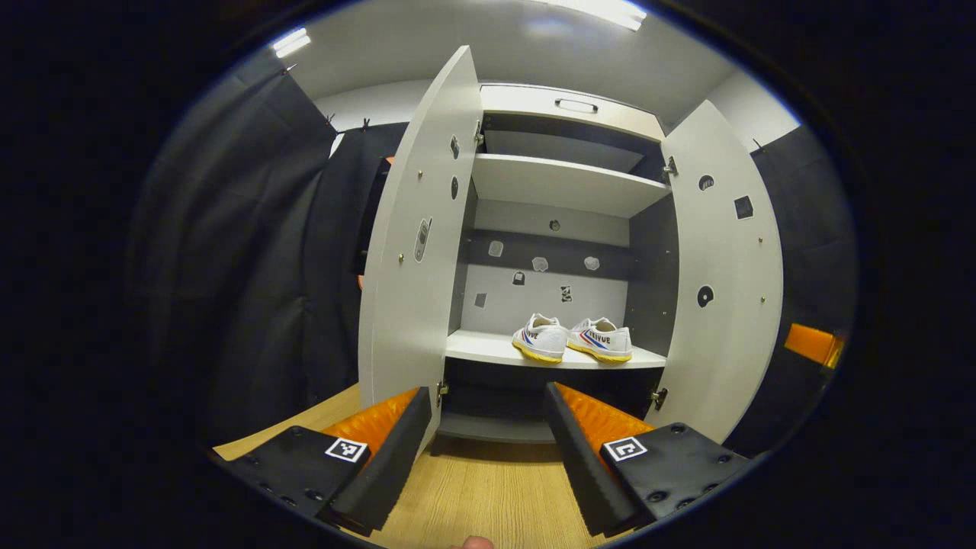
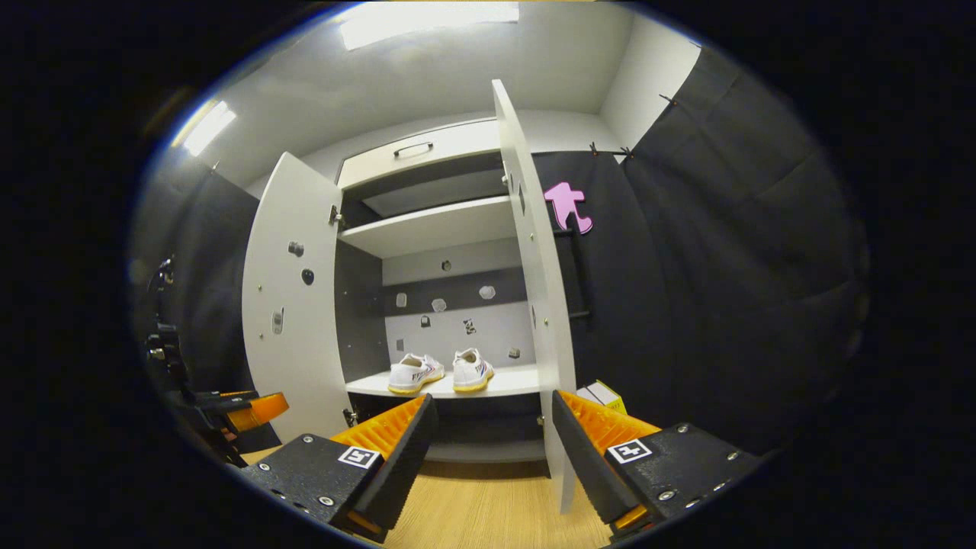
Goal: Grab one shoe with the right hand and put it into the shoe cabinet, grab the other shoe with the left hand and put it into the shoe cabinet; then close the right door with the right hand and the left door with the left hand.
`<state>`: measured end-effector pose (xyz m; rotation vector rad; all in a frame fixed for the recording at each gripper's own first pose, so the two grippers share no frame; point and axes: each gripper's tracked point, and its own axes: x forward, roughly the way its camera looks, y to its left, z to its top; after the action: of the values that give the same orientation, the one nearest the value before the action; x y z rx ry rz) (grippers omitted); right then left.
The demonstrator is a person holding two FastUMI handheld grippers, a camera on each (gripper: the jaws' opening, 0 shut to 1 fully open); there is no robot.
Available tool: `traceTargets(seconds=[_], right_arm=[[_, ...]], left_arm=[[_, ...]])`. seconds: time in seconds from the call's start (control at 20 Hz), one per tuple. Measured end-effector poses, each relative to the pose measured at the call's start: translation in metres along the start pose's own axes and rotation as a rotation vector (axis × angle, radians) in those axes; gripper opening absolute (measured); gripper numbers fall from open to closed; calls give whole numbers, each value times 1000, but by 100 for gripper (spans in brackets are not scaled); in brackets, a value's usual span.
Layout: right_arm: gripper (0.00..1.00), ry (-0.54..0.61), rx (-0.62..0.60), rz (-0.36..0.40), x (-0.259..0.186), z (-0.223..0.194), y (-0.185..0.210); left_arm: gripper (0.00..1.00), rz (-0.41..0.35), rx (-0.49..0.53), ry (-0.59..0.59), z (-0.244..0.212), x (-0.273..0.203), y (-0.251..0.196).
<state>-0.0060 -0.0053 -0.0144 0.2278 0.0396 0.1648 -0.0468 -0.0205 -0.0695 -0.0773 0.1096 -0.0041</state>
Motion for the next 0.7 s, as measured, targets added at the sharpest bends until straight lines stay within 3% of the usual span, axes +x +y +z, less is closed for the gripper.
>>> traceTargets(seconds=[0.2, 0.4, 0.5, 0.7], right_arm=[[93, -39, -17, -82, 39, 64, -71], [92, -18, -29, -165, 80, 86, -136], [94, 0, -56, -184, 96, 84, -153], [94, -5, -105, -184, 106, 85, -150]], left_arm=[[96, -21, -5, 12, -3, -4, -4], [97, -24, 12, 24, -9, -9, 0], [97, -25, 15, 29, -11, -8, 1], [99, -19, 13, 52, -19, -5, 4]])
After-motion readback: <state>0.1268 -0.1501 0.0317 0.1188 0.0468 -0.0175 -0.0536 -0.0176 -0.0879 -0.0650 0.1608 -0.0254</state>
